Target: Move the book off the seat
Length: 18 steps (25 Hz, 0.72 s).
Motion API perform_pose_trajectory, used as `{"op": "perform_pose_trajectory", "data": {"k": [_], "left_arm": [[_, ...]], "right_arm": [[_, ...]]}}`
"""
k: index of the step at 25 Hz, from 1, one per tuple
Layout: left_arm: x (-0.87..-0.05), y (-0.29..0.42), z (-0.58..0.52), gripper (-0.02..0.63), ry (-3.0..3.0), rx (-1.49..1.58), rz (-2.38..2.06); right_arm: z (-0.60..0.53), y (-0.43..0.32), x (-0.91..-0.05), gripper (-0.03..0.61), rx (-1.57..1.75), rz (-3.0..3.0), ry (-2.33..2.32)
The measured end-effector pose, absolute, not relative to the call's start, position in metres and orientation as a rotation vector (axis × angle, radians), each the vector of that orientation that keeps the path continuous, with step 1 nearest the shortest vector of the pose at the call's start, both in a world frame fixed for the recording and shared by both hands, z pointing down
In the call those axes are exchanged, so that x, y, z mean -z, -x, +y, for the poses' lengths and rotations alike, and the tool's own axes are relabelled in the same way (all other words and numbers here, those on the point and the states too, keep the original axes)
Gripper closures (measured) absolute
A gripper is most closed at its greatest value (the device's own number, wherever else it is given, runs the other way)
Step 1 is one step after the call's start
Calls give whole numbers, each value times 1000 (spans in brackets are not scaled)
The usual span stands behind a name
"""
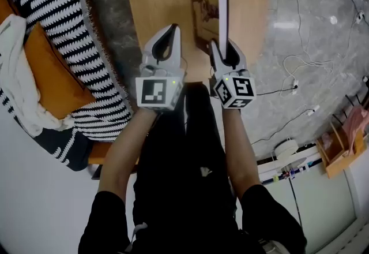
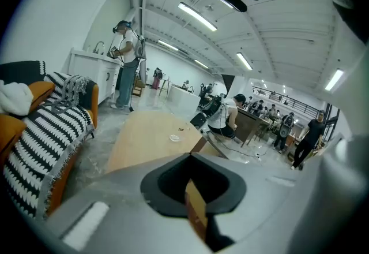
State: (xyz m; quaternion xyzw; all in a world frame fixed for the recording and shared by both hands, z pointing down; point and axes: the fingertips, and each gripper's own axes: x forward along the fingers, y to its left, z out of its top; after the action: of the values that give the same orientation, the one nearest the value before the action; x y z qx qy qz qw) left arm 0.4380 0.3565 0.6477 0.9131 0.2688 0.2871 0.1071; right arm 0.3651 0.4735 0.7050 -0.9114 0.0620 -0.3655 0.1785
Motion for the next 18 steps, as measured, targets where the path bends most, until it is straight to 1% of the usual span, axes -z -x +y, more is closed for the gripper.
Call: {"op": "perform_pose_trajectory", "data": {"k": [11, 14, 18], "left_arm": [[-651, -441, 360, 607, -2686, -855, 791], [-651, -441, 360, 609, -2691, -850, 797], [-649, -442, 362, 609, -2696, -842, 803]], "right_arm": [[477, -361, -715, 410, 1083, 190, 2569], [477, -360, -715, 382, 1103, 209, 2583], [481, -359, -717, 375, 1138, 226, 2594]]}}
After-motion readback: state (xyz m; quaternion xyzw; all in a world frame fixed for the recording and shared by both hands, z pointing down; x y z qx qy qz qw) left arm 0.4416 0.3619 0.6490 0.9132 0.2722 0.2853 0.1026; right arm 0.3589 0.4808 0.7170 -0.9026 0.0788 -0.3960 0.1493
